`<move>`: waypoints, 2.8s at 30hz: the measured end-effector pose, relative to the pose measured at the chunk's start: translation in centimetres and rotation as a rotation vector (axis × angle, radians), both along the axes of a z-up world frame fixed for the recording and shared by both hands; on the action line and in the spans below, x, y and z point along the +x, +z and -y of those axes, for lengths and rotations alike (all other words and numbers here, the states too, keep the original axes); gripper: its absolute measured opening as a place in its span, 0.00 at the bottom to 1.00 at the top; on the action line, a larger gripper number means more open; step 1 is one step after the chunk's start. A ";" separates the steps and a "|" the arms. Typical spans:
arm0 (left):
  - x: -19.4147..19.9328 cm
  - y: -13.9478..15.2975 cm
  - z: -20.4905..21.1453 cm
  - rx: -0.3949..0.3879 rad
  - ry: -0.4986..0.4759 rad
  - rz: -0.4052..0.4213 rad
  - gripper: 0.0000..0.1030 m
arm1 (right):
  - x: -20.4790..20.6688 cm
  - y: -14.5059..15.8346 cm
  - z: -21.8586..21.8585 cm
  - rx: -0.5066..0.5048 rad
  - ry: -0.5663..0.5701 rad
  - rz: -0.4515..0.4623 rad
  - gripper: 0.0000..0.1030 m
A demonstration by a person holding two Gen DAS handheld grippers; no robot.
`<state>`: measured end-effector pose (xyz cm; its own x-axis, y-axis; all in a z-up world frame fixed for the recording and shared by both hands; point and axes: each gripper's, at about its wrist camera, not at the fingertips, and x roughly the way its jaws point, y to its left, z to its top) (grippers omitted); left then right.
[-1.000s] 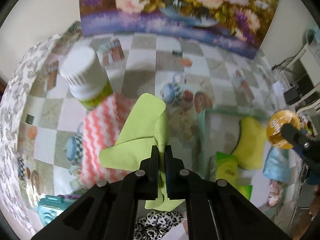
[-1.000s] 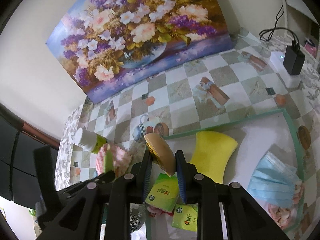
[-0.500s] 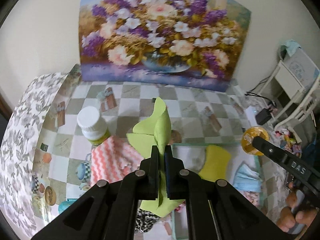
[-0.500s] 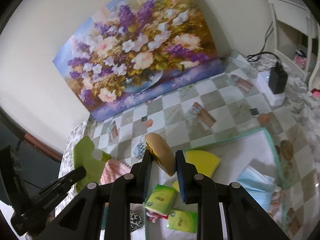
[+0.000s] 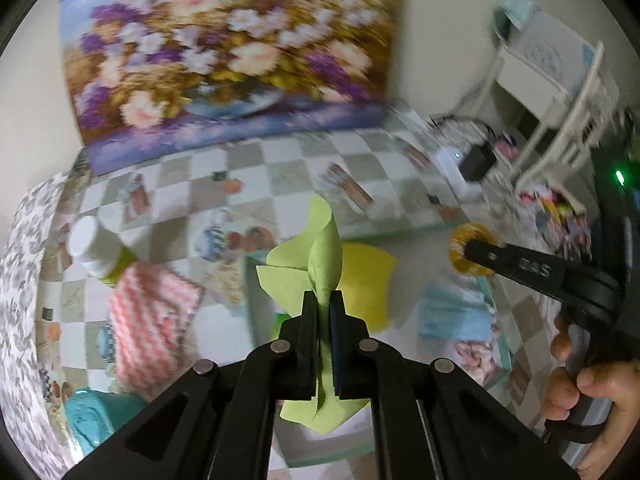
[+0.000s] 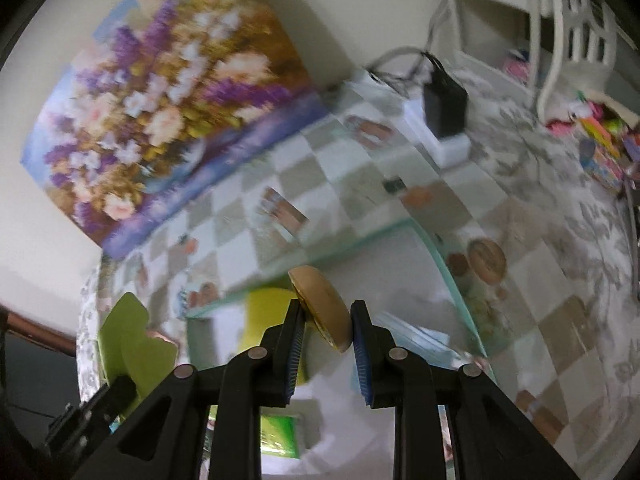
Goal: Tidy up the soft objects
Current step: 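Carry green cloth with left tool while right tool carries puff over tray, then open both tools to drop the puff and green cloth in the tray, then move both tools back toward the leopard scrunchie and teal case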
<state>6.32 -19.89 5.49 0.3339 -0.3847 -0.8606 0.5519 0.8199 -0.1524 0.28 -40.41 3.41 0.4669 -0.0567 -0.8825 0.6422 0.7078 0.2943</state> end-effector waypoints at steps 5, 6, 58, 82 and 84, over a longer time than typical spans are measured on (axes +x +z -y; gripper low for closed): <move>-1.5 -2.2 3.0 0.037 -0.072 -0.044 0.05 | -0.2 -1.8 0.5 0.024 -0.008 -0.048 0.25; -1.7 -2.6 3.3 0.040 -0.078 -0.054 0.05 | -0.1 -2.1 0.5 0.030 -0.007 -0.052 0.25; 5.8 -4.4 -9.1 0.069 0.396 -0.190 0.91 | 1.4 -2.8 -2.4 -0.077 0.063 -0.203 1.00; 7.9 -3.0 -27.2 0.144 0.763 -0.131 0.91 | 2.9 1.7 -9.0 -0.122 0.198 -0.119 1.00; 7.7 -3.3 -28.3 0.138 0.785 -0.145 0.91 | 3.1 1.9 -9.8 -0.124 0.216 -0.117 1.00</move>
